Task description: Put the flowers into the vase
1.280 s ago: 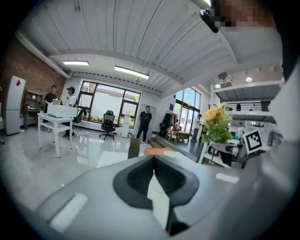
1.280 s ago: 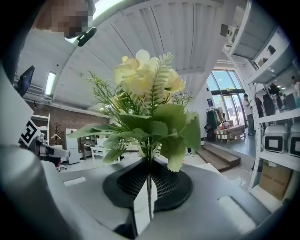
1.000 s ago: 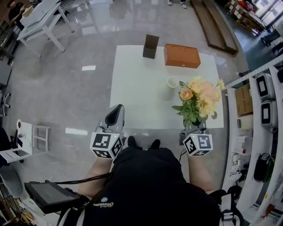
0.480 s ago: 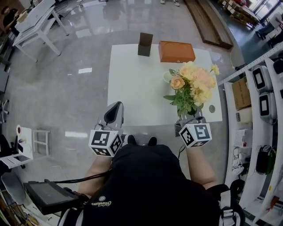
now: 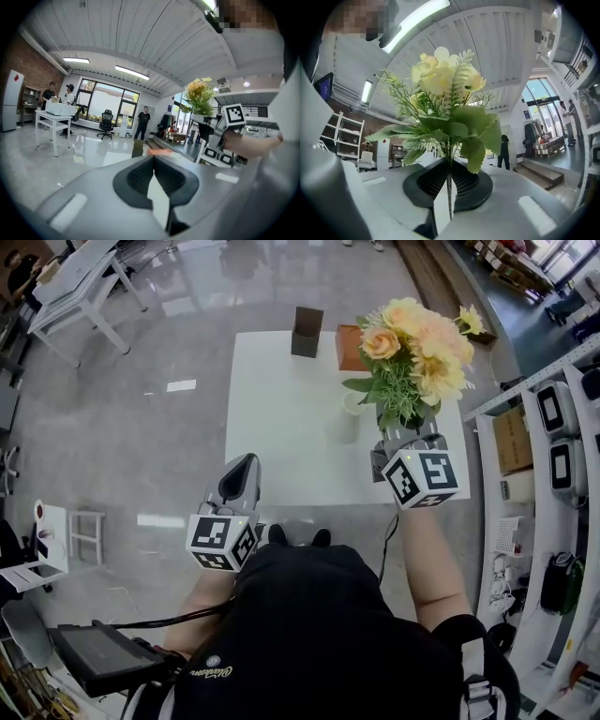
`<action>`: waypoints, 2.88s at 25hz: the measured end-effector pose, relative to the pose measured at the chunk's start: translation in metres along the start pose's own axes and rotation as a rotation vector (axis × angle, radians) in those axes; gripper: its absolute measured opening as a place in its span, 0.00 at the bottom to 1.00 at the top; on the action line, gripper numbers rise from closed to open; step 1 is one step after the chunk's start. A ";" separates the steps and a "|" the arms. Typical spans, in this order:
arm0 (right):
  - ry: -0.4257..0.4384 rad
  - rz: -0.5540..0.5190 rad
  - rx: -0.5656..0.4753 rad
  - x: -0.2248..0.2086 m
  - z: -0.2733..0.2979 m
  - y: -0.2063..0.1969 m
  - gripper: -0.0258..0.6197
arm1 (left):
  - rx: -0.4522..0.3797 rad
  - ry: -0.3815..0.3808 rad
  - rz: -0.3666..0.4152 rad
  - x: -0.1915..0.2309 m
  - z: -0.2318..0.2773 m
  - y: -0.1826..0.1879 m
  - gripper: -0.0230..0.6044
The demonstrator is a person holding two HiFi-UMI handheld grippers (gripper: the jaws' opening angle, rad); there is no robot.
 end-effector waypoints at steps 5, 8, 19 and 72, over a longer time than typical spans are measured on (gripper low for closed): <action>0.013 0.006 0.015 -0.001 0.022 -0.018 0.08 | 0.007 0.017 -0.006 0.010 0.007 -0.001 0.05; 0.012 0.002 0.043 -0.004 0.020 -0.033 0.08 | 0.010 0.025 -0.006 0.005 0.001 -0.001 0.05; -0.026 -0.019 0.226 -0.017 0.026 -0.125 0.09 | 0.029 0.040 -0.003 0.010 0.003 -0.006 0.05; -0.014 -0.074 0.464 -0.021 0.020 -0.161 0.25 | 0.019 0.027 -0.010 0.013 0.005 -0.008 0.05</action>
Point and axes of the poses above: the fingertips, and each gripper's own axes: z forward along the fingers, x to its left, y out of its top, the point moved 4 cm from there along -z, backward along the fingers, and after that the axes turned 1 degree about -y, right-handed, at the moved point
